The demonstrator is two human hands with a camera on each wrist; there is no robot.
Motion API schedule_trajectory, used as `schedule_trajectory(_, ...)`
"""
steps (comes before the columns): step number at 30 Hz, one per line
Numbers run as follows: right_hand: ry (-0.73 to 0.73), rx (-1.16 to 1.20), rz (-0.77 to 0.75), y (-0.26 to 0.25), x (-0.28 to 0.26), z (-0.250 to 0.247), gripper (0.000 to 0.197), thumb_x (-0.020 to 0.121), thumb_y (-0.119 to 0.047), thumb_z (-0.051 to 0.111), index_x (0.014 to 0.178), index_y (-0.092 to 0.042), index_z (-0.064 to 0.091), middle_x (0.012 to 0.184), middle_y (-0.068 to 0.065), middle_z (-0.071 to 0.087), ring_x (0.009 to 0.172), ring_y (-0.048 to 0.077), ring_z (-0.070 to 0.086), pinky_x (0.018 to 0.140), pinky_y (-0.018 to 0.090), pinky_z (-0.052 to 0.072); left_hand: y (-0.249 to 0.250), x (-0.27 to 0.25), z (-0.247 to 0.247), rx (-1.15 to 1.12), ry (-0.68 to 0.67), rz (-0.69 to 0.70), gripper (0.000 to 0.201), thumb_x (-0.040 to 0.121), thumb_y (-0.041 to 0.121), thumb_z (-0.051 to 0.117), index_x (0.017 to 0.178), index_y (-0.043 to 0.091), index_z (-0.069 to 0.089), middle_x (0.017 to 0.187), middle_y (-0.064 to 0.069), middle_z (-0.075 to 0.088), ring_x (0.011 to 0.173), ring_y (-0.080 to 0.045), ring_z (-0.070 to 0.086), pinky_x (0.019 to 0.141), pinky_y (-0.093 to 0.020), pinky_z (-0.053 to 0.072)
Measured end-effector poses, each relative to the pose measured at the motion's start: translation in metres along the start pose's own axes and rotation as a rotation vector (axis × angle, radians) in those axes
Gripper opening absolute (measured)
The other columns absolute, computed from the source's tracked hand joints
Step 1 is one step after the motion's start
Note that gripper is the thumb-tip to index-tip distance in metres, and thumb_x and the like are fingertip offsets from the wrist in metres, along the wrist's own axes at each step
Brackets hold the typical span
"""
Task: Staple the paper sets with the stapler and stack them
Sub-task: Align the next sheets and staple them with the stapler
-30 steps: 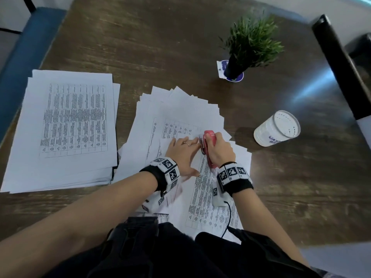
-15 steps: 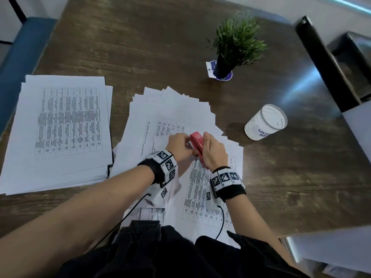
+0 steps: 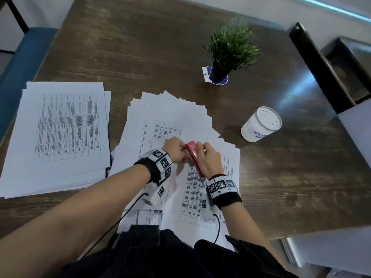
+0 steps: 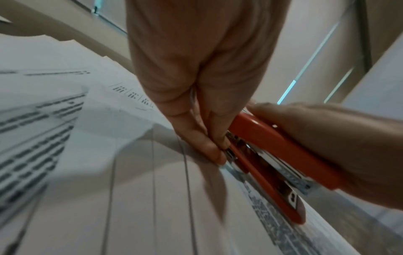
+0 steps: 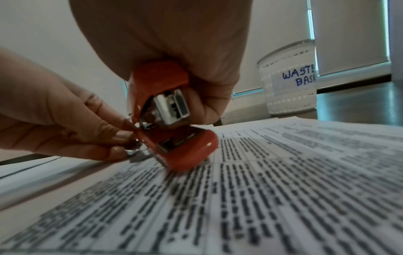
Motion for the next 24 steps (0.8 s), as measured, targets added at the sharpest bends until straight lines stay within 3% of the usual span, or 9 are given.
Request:
schedule_trajectory(2, -0.026, 0.007, 0.0, 0.0, -0.001, 0.001, 0.043, 0.101, -0.047, 0.039, 0.088, -0.009, 0.056, 0.067, -0.001, 0.057, 0.059, 0.008, 0.051, 0.052, 0.026, 0.029, -0.001, 0.002, 0.0, 0.022, 0.0, -0.003, 0.011, 0.087, 0.005, 0.064, 0.092, 0.005, 0.074, 0.076, -0.009, 0.07, 0.066, -0.015, 0.06, 0.054, -0.013, 0.043)
schedule_trajectory(4, -0.038, 0.023, 0.004, 0.001, -0.002, 0.001, 0.044, 0.1, -0.049, 0.039, 0.087, -0.01, 0.056, 0.065, -0.006, 0.055, 0.06, 0.008, 0.052, 0.049, 0.018, 0.031, 0.001, 0.003, 0.0, 0.038, 0.011, 0.004, 0.019, 0.091, 0.005, 0.057, 0.101, 0.004, 0.074, 0.094, -0.016, 0.072, 0.086, -0.025, 0.066, 0.073, -0.024, 0.049)
schedule_trajectory(6, -0.038, 0.029, 0.016, 0.001, -0.001, -0.002, 0.046, 0.098, -0.053, 0.042, 0.086, -0.011, 0.057, 0.064, -0.005, 0.057, 0.058, 0.01, 0.054, 0.049, 0.018, 0.033, 0.002, 0.003, -0.003, 0.045, 0.036, 0.0, 0.023, 0.093, 0.007, 0.054, 0.106, 0.004, 0.073, 0.104, -0.015, 0.071, 0.102, -0.026, 0.064, 0.089, -0.028, 0.047)
schedule_trajectory(8, -0.037, 0.032, 0.035, 0.002, 0.0, -0.006, 0.047, 0.092, -0.057, 0.051, 0.084, -0.012, 0.058, 0.064, -0.003, 0.058, 0.056, 0.007, 0.054, 0.046, 0.018, 0.033, -0.002, 0.007, -0.009, 0.026, 0.075, -0.013, 0.021, 0.094, 0.009, 0.056, 0.102, 0.003, 0.074, 0.106, -0.013, 0.072, 0.106, -0.024, 0.063, 0.096, -0.027, 0.044)
schedule_trajectory(11, -0.022, -0.008, 0.06, 0.009, 0.005, -0.017, 0.04, 0.086, -0.054, 0.062, 0.084, -0.014, 0.059, 0.075, 0.002, 0.064, 0.059, 0.008, 0.054, 0.048, 0.019, 0.035, -0.011, 0.014, -0.017, -0.022, 0.111, -0.037, 0.017, 0.095, 0.004, 0.054, 0.089, 0.001, 0.07, 0.096, -0.017, 0.072, 0.082, -0.021, 0.068, 0.084, -0.029, 0.055)
schedule_trajectory(14, -0.044, -0.121, 0.03, 0.019, 0.011, -0.022, 0.033, 0.089, -0.044, 0.061, 0.1, -0.013, 0.065, 0.096, 0.01, 0.067, 0.081, 0.019, 0.058, 0.069, 0.024, 0.041, -0.003, 0.019, -0.025, -0.075, 0.149, -0.019, 0.018, 0.096, 0.004, 0.051, 0.092, 0.0, 0.067, 0.086, -0.015, 0.072, 0.063, -0.012, 0.065, 0.067, -0.027, 0.059)
schedule_trajectory(19, 0.029, -0.202, 0.101, 0.041, 0.022, -0.041, 0.046, 0.096, -0.052, 0.044, 0.117, -0.019, 0.069, 0.124, 0.01, 0.046, 0.119, 0.027, 0.044, 0.1, 0.038, 0.039, 0.068, 0.027, -0.038, -0.052, 0.154, 0.196, 0.015, 0.093, 0.004, 0.055, 0.098, -0.001, 0.068, 0.083, -0.012, 0.071, 0.072, -0.018, 0.068, 0.066, -0.013, 0.052)
schedule_trajectory(22, 0.03, -0.207, 0.221, 0.067, 0.03, -0.053, 0.046, 0.101, -0.042, 0.036, 0.119, -0.014, 0.068, 0.129, 0.018, 0.05, 0.122, 0.035, 0.045, 0.103, 0.041, 0.038, 0.121, 0.034, -0.037, -0.029, 0.136, 0.323, 0.014, 0.092, 0.003, 0.053, 0.098, 0.003, 0.066, 0.08, -0.009, 0.07, 0.072, -0.02, 0.07, 0.048, -0.007, 0.044)
schedule_trajectory(24, 0.015, -0.242, 0.204, 0.082, 0.034, -0.055, 0.036, 0.096, -0.032, 0.042, 0.106, -0.016, 0.072, 0.126, 0.014, 0.054, 0.118, 0.036, 0.051, 0.099, 0.042, 0.044, 0.157, 0.038, -0.032, 0.013, 0.107, 0.416, 0.011, 0.091, 0.004, 0.057, 0.094, 0.006, 0.067, 0.08, -0.008, 0.072, 0.07, -0.017, 0.071, 0.053, -0.009, 0.048)
Point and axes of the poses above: each hand's wrist, its own x-axis towards the middle knuckle, its own z-axis out of the palm, y = z × x, the point moved 9 cm from there along x, towards the middle knuckle
